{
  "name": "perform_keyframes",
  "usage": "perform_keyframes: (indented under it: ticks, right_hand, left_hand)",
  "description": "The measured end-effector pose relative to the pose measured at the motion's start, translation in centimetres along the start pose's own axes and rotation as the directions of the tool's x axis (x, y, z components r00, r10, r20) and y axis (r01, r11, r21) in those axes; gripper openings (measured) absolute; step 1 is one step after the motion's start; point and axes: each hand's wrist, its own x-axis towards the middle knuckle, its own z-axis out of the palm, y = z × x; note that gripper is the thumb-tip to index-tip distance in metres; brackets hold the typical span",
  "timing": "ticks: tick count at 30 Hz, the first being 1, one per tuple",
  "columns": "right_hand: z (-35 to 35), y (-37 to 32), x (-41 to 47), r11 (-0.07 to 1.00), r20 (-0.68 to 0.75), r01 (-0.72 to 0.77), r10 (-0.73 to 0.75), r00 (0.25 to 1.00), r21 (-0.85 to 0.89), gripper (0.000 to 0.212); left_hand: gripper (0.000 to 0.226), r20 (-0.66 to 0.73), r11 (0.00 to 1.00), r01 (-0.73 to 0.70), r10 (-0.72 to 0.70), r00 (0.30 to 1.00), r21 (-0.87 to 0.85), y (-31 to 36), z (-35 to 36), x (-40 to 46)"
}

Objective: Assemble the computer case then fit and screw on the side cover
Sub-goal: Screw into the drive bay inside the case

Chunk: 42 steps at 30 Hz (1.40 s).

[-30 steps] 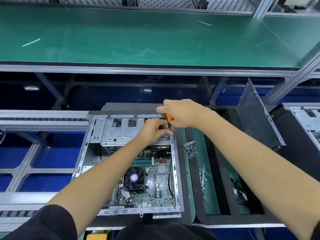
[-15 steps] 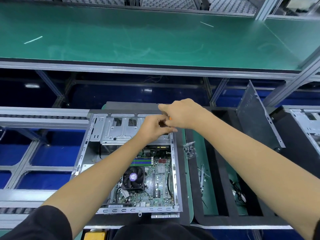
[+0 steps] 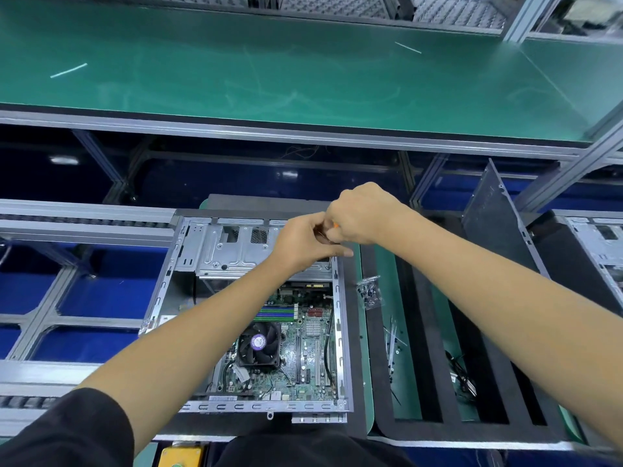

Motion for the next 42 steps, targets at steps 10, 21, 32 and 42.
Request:
perform_keyframes:
  ticks: [10, 21, 32, 42]
  right_hand:
    - [0.4, 0.5, -0.2, 0.986, -0.082, 0.140, -0.132, 0.988, 0.090, 0.018]
    - [0.3, -0.2, -0.9, 0.995, -0.067, 0.080, -0.076, 0.995, 0.056, 0.024]
    - [-0.1, -1.2, 0.0, 0.998, -0.014, -0.027, 0.028, 1.000, 0.060, 0.026]
    - [-1.5, -0.2, -0.2, 0.985, -0.031, 0.170, -0.169, 0.985, 0.041, 0.013]
  left_hand:
    - [0.012, 0.333, 0.997, -0.024, 0.049, 0.942, -0.078, -1.0, -2.3, 0.8]
    - [0.026, 0.120, 0.999, -0.007, 0.012, 0.993, -0.044, -0.6, -1.4, 0.6]
    - [0.048, 0.092, 0.996, 0.053, -0.060, 0.994, 0.074, 1.0, -1.4, 0.2]
    - [0.029, 0.362, 0.996, 0.028, 0.002, 0.932, -0.079, -0.5, -3.1, 0.4]
